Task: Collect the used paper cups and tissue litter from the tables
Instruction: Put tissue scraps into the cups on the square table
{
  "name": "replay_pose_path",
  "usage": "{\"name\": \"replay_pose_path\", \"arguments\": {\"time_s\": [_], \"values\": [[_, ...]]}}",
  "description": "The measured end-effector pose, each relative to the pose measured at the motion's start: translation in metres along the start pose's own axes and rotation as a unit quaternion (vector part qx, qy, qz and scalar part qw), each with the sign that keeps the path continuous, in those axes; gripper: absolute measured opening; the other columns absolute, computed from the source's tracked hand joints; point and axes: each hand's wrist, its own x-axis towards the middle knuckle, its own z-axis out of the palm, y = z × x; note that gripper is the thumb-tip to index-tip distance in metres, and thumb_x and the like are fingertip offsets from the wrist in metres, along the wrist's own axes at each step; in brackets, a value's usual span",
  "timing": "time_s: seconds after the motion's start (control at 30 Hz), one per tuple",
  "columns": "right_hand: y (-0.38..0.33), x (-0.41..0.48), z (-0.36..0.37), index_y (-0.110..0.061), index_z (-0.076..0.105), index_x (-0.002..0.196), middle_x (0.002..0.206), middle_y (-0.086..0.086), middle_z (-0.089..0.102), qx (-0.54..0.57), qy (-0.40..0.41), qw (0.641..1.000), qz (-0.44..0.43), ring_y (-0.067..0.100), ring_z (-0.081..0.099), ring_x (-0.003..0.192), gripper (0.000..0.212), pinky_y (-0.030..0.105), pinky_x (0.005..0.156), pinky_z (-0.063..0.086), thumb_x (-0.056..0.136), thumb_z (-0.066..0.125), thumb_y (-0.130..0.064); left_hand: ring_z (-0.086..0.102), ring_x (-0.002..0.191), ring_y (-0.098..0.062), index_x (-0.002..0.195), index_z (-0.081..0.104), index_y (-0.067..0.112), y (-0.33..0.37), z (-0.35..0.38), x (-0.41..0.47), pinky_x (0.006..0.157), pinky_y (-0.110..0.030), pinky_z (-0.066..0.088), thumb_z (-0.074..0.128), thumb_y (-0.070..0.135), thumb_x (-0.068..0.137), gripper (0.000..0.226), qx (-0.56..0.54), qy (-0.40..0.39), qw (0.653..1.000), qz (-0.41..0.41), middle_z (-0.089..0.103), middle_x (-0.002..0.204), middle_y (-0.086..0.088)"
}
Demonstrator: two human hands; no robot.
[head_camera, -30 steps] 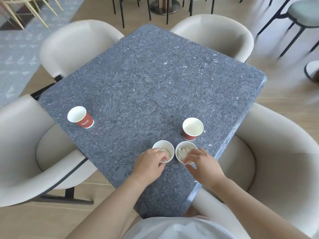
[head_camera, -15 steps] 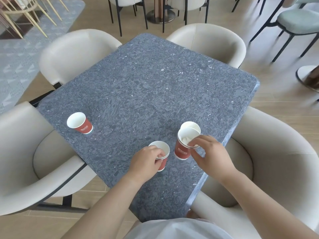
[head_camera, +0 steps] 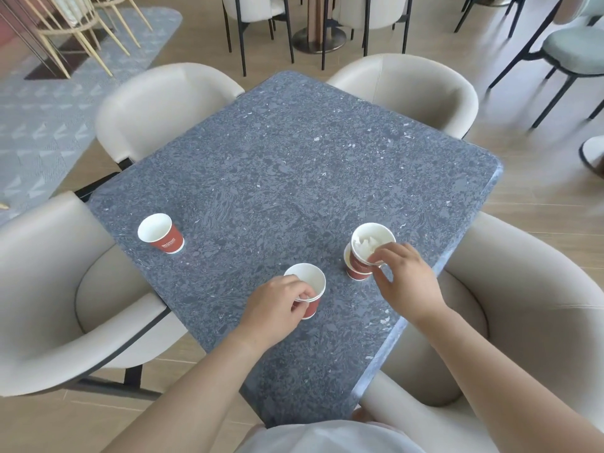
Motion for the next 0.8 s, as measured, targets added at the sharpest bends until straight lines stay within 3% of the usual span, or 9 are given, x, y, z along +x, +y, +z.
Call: {"name": "replay_pose_path", "arguments": {"time_s": [0.17, 0.37, 0.47, 0.63, 0.8], "values": [[0.012, -0.003, 0.027, -0.014, 0.069, 0.093, 0.105, -0.001, 0.065, 0.001, -0.104, 0.995, 0.009, 0.025, 0.053, 0.104, 0.013, 0.040, 0.073, 0.052, 0.081, 0.065, -0.014, 0.056, 0.099, -0.010, 0.098, 0.067, 0.027, 0.002, 0.001, -0.004, 0.080, -0.030, 0.048, 0.060, 0.023, 0.086, 0.015, 0.004, -0.004, 1.000, -0.005, 0.065, 0.101, 0.015], [0.019, -0.005, 0.038, -0.019, 0.068, 0.090, 0.100, 0.002, 0.066, -0.034, -0.063, 0.997, -0.010, 0.031, 0.059, 0.093, 0.030, 0.041, 0.069, 0.049, 0.064, 0.082, -0.019, 0.057, 0.098, -0.011, 0.097, 0.067, 0.025, 0.001, 0.001, -0.007, 0.081, -0.027, 0.046, 0.060, 0.021, 0.085, 0.015, 0.004, -0.011, 1.000, -0.023, 0.065, 0.101, 0.013], [0.023, -0.005, 0.043, -0.016, 0.069, 0.084, 0.093, 0.002, 0.067, -0.038, -0.076, 0.996, 0.002, 0.032, 0.061, 0.088, 0.020, 0.040, 0.070, 0.047, 0.067, 0.080, -0.015, 0.056, 0.098, -0.010, 0.098, 0.066, 0.027, 0.002, 0.002, -0.008, 0.079, -0.028, 0.047, 0.059, 0.024, 0.085, 0.015, 0.008, -0.015, 0.999, -0.038, 0.064, 0.102, 0.015], [0.024, -0.007, 0.048, -0.011, 0.068, 0.090, 0.100, 0.004, 0.066, -0.041, -0.113, 0.992, 0.043, 0.032, 0.056, 0.096, 0.013, 0.038, 0.070, 0.047, 0.078, 0.063, -0.007, 0.056, 0.098, -0.008, 0.098, 0.065, 0.029, 0.001, 0.002, -0.009, 0.076, -0.027, 0.048, 0.059, 0.026, 0.084, 0.016, -0.002, -0.011, 0.999, -0.041, 0.064, 0.102, 0.015], [0.004, -0.003, 0.054, -0.009, 0.068, 0.088, 0.096, 0.006, 0.066, -0.009, -0.106, 0.994, 0.029, 0.033, 0.056, 0.092, 0.010, 0.036, 0.063, 0.046, 0.080, 0.067, -0.013, 0.056, 0.095, -0.007, 0.096, 0.066, 0.028, -0.012, -0.004, -0.004, 0.074, -0.022, 0.045, 0.061, 0.023, 0.082, 0.015, -0.031, 0.005, 0.999, -0.037, 0.064, 0.099, 0.014]]}}
